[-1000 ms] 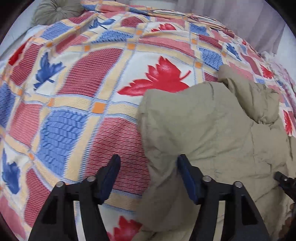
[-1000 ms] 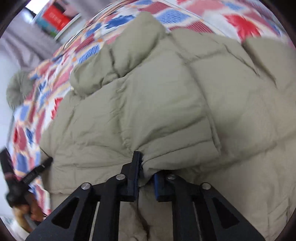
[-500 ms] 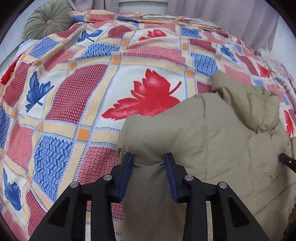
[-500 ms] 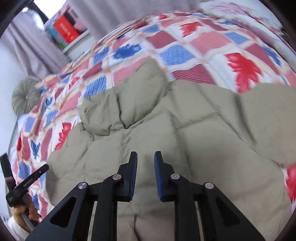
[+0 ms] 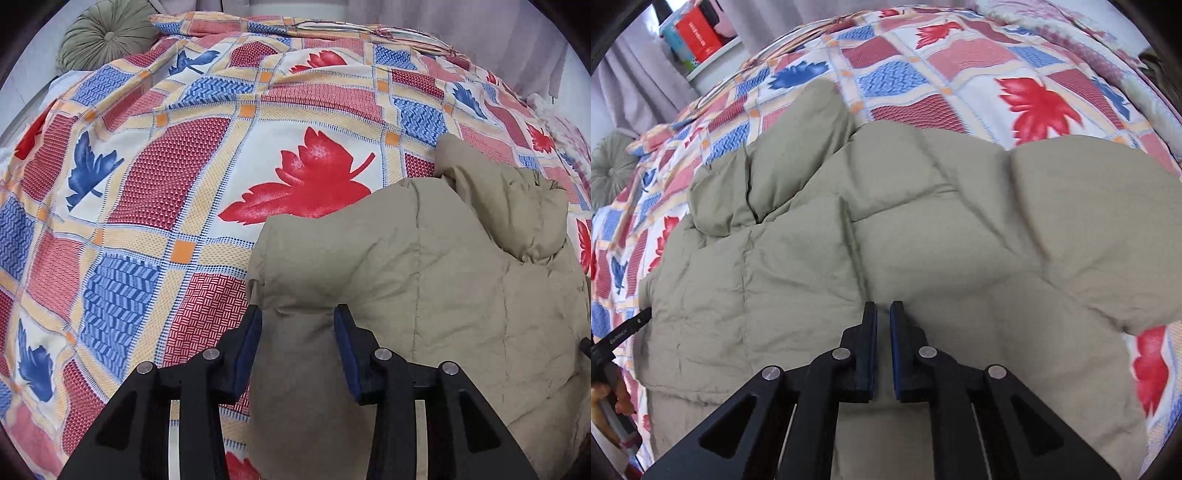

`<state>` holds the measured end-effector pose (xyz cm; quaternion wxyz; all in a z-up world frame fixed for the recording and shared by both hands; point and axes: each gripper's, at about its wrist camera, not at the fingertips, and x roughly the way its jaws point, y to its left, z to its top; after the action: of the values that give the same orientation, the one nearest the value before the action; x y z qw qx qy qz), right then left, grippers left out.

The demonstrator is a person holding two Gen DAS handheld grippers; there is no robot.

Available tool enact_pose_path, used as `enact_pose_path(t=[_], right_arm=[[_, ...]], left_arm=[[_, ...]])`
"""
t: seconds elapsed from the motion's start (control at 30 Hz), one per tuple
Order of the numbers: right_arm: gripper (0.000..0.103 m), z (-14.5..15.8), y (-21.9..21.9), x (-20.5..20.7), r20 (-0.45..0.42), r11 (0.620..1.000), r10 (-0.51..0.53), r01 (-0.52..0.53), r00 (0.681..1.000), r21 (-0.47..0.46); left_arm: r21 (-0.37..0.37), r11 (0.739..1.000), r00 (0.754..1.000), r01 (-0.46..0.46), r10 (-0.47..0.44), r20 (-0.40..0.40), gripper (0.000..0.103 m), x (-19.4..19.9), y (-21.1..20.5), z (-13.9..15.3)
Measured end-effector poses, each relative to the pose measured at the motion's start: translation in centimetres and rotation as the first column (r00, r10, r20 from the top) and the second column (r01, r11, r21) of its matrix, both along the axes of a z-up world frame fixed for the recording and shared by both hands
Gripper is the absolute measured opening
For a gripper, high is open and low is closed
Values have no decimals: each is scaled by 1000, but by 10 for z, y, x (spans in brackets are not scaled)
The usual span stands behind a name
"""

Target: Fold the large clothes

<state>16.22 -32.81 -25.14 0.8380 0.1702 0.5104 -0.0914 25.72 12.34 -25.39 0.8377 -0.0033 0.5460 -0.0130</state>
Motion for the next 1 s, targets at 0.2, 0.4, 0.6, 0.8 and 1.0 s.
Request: enact_pose_path(t=[0.2,0.4,0.6,0.8,1.0], right_arm=[[14,12,-15,-43,-19,995,-25,27,1000,91],[38,10,-15,-86,-65,980,-51,62,997,189],[56,13,-31,-128,-80,964,-105,121,991,238],[64,20,-70,-164,-77,942,-184,198,980,273],[72,21,-118,-191,-67,913,-268,275,961,302]], left_arm=[[28,997,998,65,-66,6,49,-33,-27,32],[-12,989,989,146,-147,-24,50,-76,-68,49],[-29,970,968,241,-242,-71,50,-120,-125,49],[-50,958,957,281,-284,-63,103,-148,-175,49],[-48,938,935,344,-347,-77,103,-159,-225,48]])
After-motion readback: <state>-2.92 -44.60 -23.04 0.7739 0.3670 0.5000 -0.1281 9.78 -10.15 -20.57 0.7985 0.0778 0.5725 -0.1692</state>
